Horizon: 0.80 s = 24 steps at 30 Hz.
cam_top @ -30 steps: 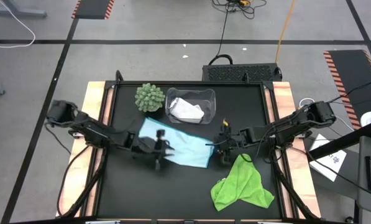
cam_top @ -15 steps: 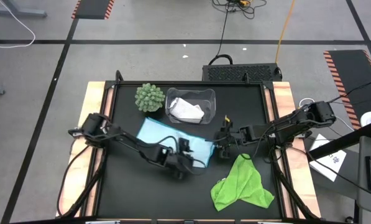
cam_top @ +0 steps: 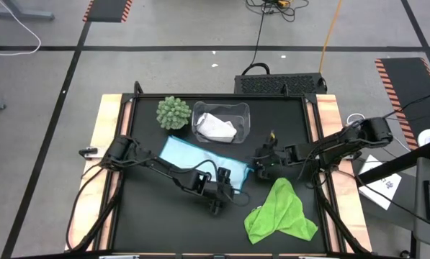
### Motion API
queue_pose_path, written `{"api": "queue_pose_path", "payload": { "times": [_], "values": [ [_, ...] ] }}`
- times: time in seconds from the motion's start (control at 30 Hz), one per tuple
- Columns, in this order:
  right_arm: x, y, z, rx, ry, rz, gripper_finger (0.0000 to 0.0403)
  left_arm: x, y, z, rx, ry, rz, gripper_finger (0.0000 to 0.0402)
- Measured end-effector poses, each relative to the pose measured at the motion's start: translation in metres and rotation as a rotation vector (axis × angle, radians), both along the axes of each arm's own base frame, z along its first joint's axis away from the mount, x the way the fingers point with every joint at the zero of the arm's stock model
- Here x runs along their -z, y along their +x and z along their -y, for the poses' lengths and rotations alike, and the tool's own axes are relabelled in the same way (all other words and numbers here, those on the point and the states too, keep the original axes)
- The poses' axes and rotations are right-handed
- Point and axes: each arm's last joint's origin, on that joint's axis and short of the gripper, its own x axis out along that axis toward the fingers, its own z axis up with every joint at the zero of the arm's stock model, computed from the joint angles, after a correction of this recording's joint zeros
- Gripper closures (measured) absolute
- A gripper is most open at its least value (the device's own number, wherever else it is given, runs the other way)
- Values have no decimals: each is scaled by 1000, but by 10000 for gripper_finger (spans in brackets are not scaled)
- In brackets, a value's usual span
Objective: Fold microfiber towels
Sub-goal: Fold the blue towel
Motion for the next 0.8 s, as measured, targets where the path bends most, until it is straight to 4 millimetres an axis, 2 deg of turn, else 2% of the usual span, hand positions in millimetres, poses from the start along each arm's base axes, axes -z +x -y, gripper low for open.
{"api": "queue_pose_path", "payload": {
  "times": [0.3,0.4,0.47,0.6,0.8],
  "values": [
    [-15,-1,-1,-44,6,96,241,26,11,-15,-35,-46,-18,201],
    [-19,1,-1,-49,6,132,241,27,13,-17,-28,-68,-17,236],
    [-20,0,-1,-58,4,130,241,27,13,-17,-11,-77,-27,275],
    [-21,2,-2,-89,10,140,241,13,6,-18,12,-86,-50,378],
    [-21,3,-6,-165,18,145,241,-37,-10,-12,58,-91,-13,396]
  ]
}}
